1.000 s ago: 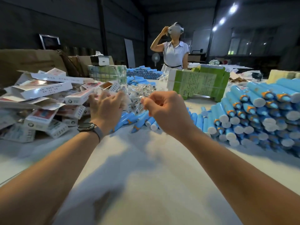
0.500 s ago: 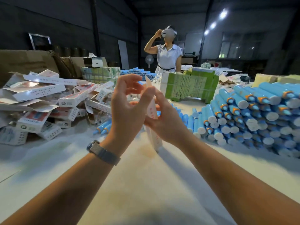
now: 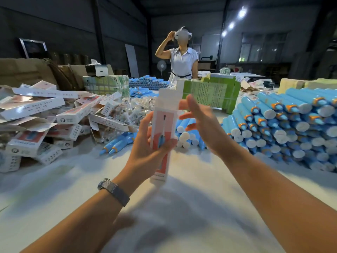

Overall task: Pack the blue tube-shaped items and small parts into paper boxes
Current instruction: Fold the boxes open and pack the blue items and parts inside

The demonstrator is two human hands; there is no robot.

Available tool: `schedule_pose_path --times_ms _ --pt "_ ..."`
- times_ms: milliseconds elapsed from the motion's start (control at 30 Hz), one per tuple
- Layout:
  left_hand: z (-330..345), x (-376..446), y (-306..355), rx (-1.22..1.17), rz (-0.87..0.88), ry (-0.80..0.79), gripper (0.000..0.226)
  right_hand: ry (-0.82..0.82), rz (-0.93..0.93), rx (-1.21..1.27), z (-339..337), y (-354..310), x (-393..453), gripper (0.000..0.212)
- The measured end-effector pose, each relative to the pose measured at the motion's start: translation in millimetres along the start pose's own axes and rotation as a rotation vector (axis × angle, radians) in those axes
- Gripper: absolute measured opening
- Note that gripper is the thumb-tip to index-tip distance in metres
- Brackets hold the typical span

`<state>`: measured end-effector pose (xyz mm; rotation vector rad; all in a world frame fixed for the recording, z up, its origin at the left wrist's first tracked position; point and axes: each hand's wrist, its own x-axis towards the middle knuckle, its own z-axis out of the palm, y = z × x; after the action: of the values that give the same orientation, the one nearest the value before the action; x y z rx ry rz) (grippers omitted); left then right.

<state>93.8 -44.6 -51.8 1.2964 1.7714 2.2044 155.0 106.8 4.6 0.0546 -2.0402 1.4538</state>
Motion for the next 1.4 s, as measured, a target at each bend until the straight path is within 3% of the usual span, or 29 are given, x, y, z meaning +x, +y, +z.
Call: schedule_pose_path --times_ms 67,100,200,300,467,567,667,800,900,967,1033,1133,1333,1400 --pt "-6 5 -4 0.108 0.042 0.129 0.057 0.139 0.008 -0.269 -9 14 8 0.033" --pt "-9 7 -8 0.158 0.066 0.171 0.052 0.133 0.021 -0.522 -13 24 12 0.031" --pt "-13 11 -17 0.226 0.103 0.236 0.049 -0.135 0.175 -1.095 -9 56 14 0.052" --pt "-10 11 -20 0.265 0.136 0.248 0.051 -0.262 0.208 -1.215 -7 75 13 0.057" --pt "-12 11 -21 0.283 0.149 0.250 0.053 0.031 0.060 -1.032 -11 81 12 0.022" --pt "-13 10 -23 0.285 0.155 0.229 0.056 0.168 0.168 -0.866 -7 74 13 0.010" --pt "-12 11 -23 0.283 0.150 0.226 0.056 0.320 0.343 -0.723 -11 68 15 0.017" --pt "-14 10 -21 0.276 0.144 0.222 0.056 0.406 0.726 0.220 -8 50 16 0.026" --pt "-13 10 -20 0.255 0.140 0.215 0.055 0.304 0.844 0.546 1 34 11 0.030" --pt "-12 9 -19 0.232 0.141 0.204 0.050 0.324 0.800 0.646 7 21 11 0.028" --pt "-11 8 -16 0.227 0.143 0.187 0.047 0.369 0.690 0.635 13 5 14 0.011" --pt "-10 6 -13 0.253 0.163 0.142 0.047 0.383 0.410 0.541 14 -24 17 0.020" --pt "-11 6 -14 0.344 0.203 0.140 0.051 0.154 -0.024 0.694 15 -70 6 0.007" --pt "-11 7 -13 0.373 0.206 0.159 0.053 0.203 -0.151 0.455 19 -69 4 0.019"
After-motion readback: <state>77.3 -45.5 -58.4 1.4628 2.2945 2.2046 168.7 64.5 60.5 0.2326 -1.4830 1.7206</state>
